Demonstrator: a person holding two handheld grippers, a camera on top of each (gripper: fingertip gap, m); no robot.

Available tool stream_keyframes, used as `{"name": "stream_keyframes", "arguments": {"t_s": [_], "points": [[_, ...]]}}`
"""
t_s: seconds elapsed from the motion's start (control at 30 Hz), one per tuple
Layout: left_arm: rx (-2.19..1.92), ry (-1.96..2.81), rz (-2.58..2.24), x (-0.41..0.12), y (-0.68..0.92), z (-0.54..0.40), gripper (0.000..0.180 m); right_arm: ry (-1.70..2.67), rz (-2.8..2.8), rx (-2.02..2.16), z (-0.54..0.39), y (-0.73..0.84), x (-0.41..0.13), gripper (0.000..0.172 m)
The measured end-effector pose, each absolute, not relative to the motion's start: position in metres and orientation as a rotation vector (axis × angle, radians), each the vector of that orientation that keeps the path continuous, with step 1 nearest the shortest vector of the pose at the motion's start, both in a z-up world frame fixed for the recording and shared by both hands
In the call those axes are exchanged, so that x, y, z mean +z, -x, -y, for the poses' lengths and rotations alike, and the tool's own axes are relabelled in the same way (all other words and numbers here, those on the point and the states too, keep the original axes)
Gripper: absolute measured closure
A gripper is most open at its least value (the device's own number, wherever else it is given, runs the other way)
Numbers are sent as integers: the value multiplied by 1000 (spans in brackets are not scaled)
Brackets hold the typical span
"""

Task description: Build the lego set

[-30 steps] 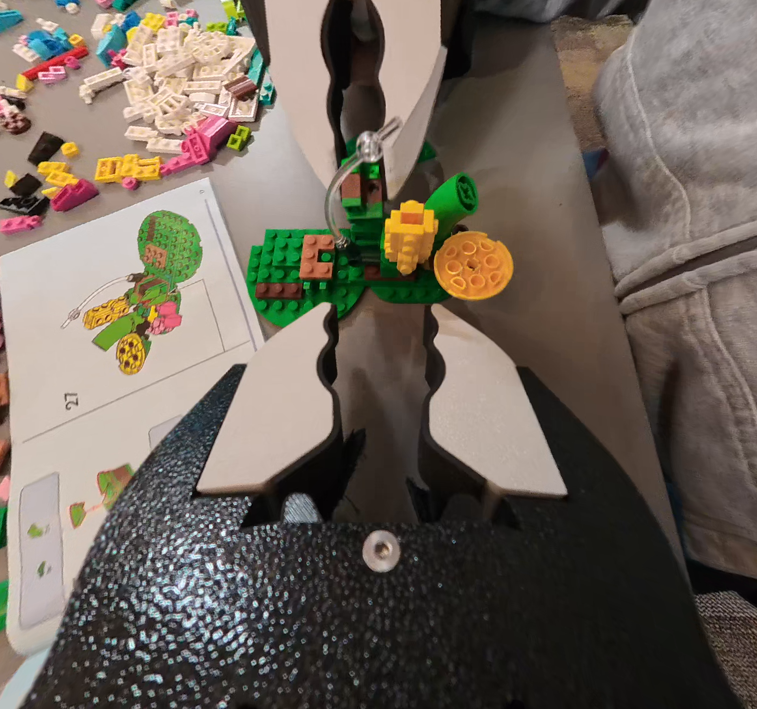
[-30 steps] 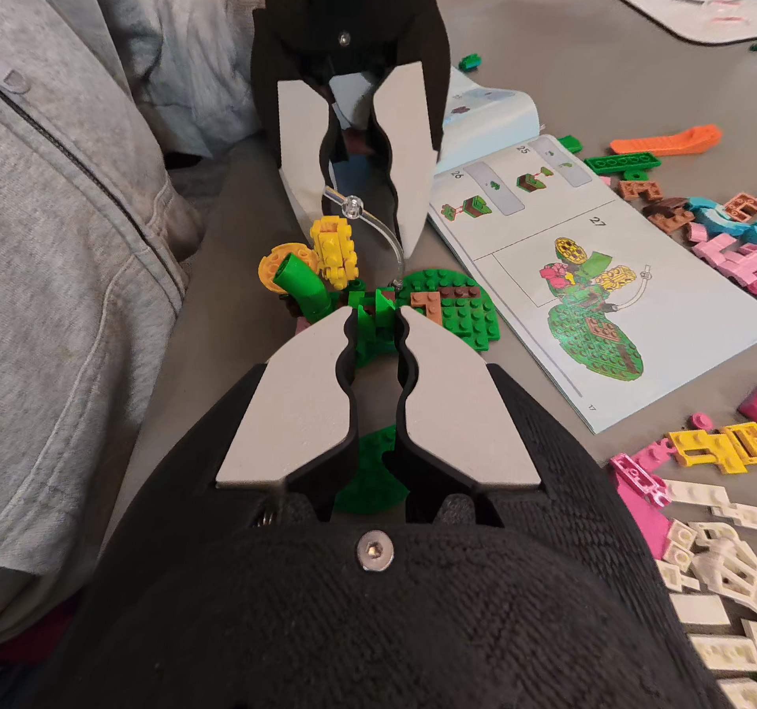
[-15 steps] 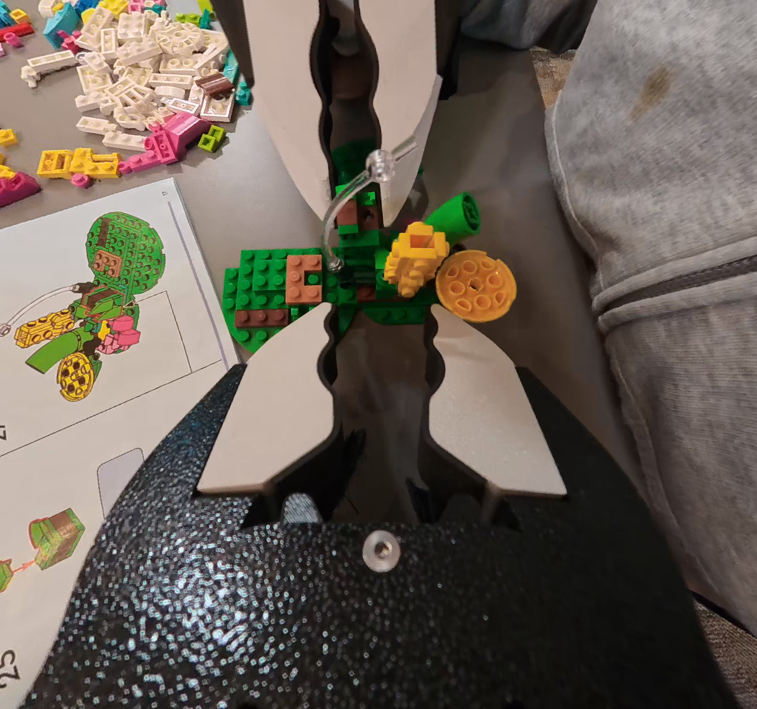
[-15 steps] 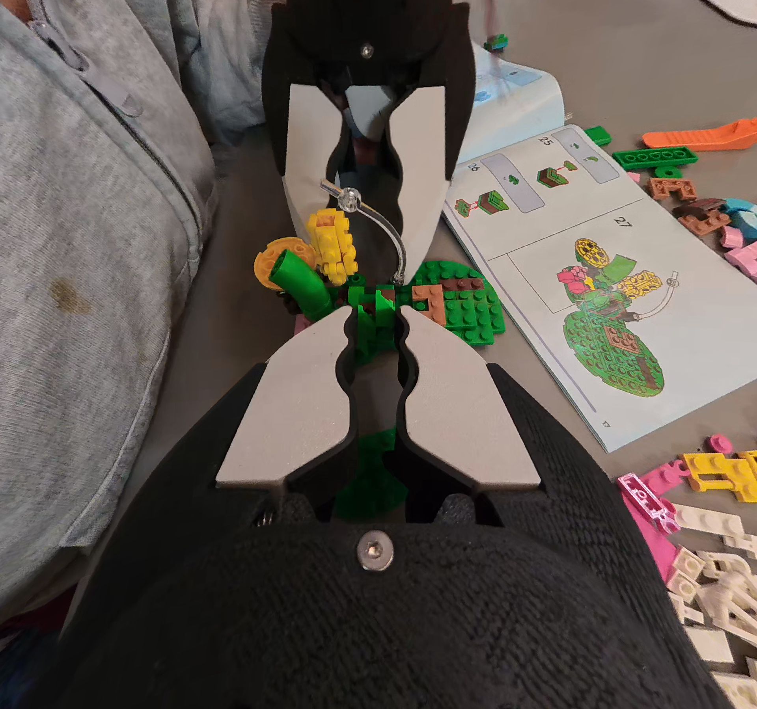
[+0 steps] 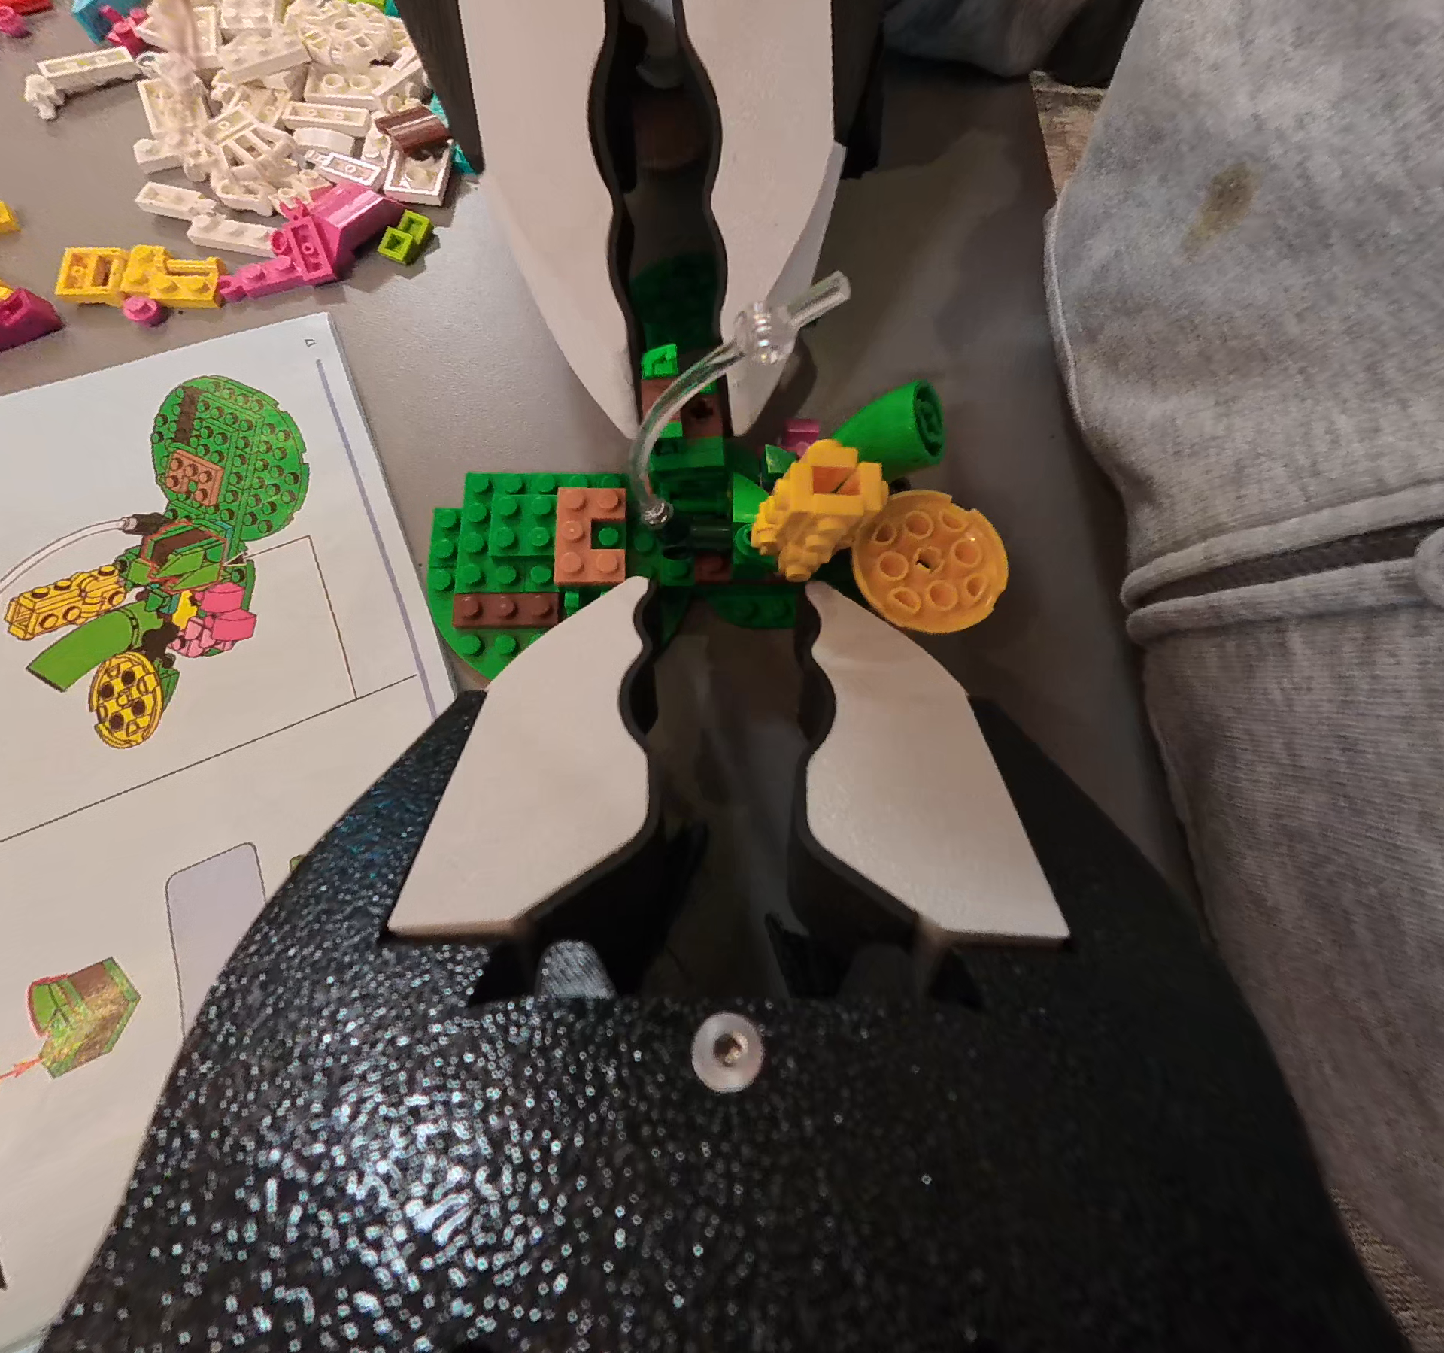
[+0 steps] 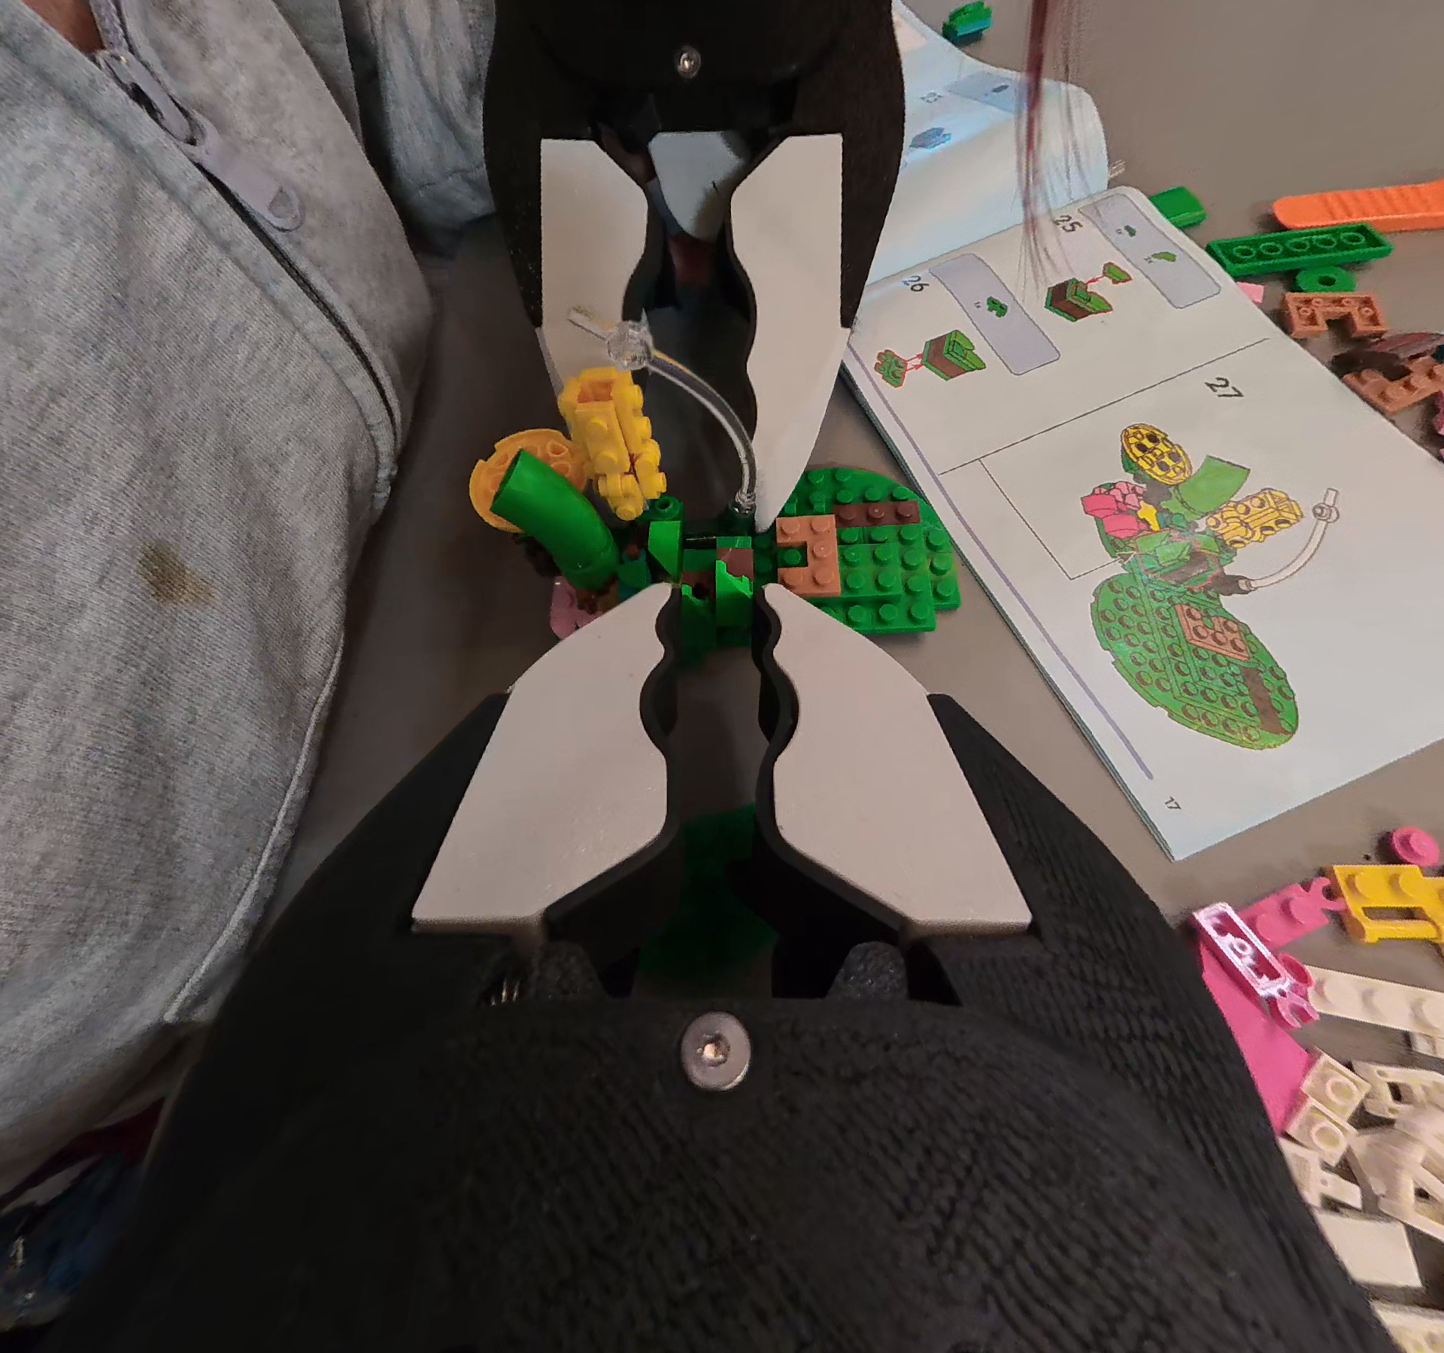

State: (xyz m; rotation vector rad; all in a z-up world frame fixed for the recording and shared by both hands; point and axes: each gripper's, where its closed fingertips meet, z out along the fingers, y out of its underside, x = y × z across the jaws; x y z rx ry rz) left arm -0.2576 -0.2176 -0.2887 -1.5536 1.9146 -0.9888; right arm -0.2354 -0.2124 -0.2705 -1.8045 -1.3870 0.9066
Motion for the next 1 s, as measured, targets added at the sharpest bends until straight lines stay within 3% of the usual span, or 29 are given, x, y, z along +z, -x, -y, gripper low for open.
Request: {"name": "stream_keyframes", "arguments": {"t_s": [0.7,1.0], "points": [[-1009,1589,-1890,-289,256,217,153,1891,1442,860,214,234,-279,156],[-1017,1582,-1889,-287,256,217,147,1911,1540,783,213,233,-280,157]]}}
